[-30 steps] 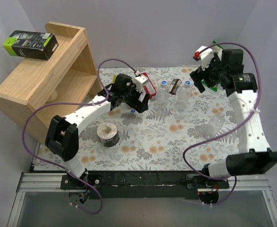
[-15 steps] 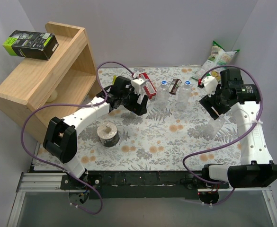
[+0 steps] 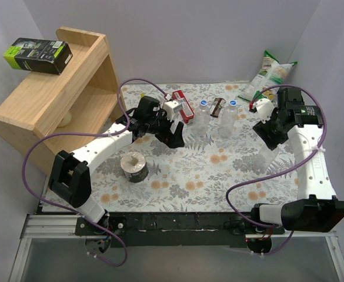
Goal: Screw on the bottle caps
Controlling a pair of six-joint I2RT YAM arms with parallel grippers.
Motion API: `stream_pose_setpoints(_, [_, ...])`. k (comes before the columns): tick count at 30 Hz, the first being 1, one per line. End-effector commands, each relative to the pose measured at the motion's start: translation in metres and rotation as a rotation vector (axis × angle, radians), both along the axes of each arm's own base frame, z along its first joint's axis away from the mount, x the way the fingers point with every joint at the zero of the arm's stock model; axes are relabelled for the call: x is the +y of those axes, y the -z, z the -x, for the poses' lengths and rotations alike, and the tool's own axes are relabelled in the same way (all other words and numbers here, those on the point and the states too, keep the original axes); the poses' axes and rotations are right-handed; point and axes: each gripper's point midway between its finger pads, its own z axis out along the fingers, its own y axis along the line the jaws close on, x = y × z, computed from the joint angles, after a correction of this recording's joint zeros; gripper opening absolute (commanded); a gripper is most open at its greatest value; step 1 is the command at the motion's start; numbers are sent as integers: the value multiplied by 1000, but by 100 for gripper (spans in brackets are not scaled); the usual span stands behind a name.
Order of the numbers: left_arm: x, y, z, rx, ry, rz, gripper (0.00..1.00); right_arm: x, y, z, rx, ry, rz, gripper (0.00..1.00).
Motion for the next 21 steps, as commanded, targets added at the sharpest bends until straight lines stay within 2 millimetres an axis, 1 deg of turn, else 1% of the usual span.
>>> stream_pose_setpoints(1, [-7,-19,8,-24,64,52,92,-8,8,-7,15,-3,-13,65])
stream_pose_setpoints(8, [-12,-15,4,-9,81,54,91,-8,18,-6,61,-3,-60,58])
stream_pose_setpoints(9, [-13,-15,3,-11,83,56,91,0,21,-6,63,-22,-106,57])
stream_pose_setpoints(12, [-13,-15,3,-7,86,55,91,8,24,-5,70,-41,-144,56])
stream_pose_setpoints(14, [-13,-14,4,-5,89,52,91,10,27,-5,78,-43,-159,53])
stream_pose_setpoints(15, [-13,-13,4,-4,90,50,91,12,28,-4,83,-47,-171,51])
stream_pose_setpoints(16, [-13,-13,4,-3,89,51,91,13,31,-2,96,-46,-177,46])
stream_pose_setpoints(18, [-12,-11,4,-1,89,48,91,15,33,2,112,-53,-187,41])
stream_pose_setpoints(19, [-12,-10,5,-2,92,47,91,16,35,4,119,-57,-188,36])
stream_pose_setpoints(21, [-12,-9,6,2,95,46,91,16,35,6,120,-71,-186,33])
